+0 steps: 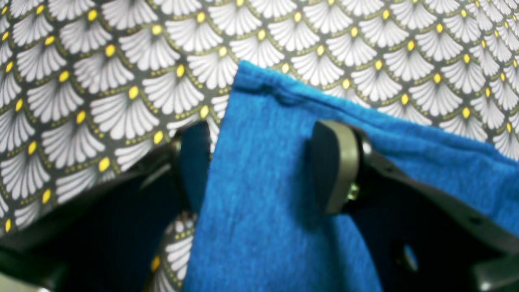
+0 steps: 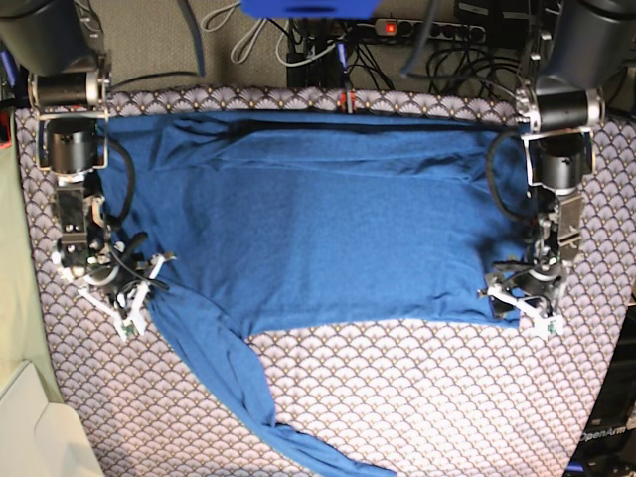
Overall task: Fold the T-shirt properly
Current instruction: 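Lift the hem and fold it over toward the collar edge with both grippers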
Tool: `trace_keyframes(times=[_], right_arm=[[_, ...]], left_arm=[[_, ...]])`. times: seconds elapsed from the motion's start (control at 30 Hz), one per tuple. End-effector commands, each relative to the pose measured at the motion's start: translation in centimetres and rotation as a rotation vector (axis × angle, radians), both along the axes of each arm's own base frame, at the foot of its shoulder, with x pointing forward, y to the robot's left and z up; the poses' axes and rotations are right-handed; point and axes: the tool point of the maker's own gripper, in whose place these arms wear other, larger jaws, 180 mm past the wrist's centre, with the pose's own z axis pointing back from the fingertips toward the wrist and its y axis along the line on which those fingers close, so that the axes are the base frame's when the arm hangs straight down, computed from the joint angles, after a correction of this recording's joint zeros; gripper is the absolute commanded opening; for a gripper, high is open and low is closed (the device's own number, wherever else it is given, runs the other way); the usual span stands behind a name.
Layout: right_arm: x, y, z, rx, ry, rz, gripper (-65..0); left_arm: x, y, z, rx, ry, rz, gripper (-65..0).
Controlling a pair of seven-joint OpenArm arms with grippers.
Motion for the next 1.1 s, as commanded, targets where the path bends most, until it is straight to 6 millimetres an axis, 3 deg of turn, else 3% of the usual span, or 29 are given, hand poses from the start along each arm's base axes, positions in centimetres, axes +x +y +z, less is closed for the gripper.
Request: trace_keyframes(times=[0.0, 0.33, 0.4, 0.47, 0.6, 0.83, 0.93, 1.07], right_arm=[[1.5, -0.5, 2.0, 0.002, -0.059, -0.010, -65.0], [1.6, -0.6, 2.1, 0.000, -0.060, -0.010, -65.0], [1.6, -0.6, 2.1, 0.000, -0.060, -0.010, -65.0], [1.6, -0.7, 2.1, -0.001, -0.060, -0.011, -65.0], [1.6, -0.7, 2.1, -0.001, -0.060, -0.011, -65.0], [1.7, -0.7, 2.3, -0.001, -0.068, -0.010, -65.0], [1.8, -0.8, 2.5, 0.003, -0.073, -0.015, -65.0], [1.6, -0.2, 3.6, -0.009, -0.114, 0.008, -65.0]], left_arm=[[1.6, 0.7, 2.3, 0.009, -0.064, 0.006, -26.2], [1.6, 0.7, 2.3, 0.007, -0.063, 0.007, -26.6], [1.5, 0.6, 2.2, 0.007, -0.060, 0.003, -29.1], [1.4, 0.6, 2.0, 0.006, -0.056, 0.004, -37.9], [1.2, 0.6, 1.8, 0.006, -0.048, 0.003, -64.3], [1.4, 0.5, 2.3, -0.005, -0.034, 0.001, -64.6], [2.4, 0.2, 4.8, 0.017, -0.071, -0.025, -64.6], [2.3, -0.2, 6.3, 0.045, -0.107, -0.050, -64.6]])
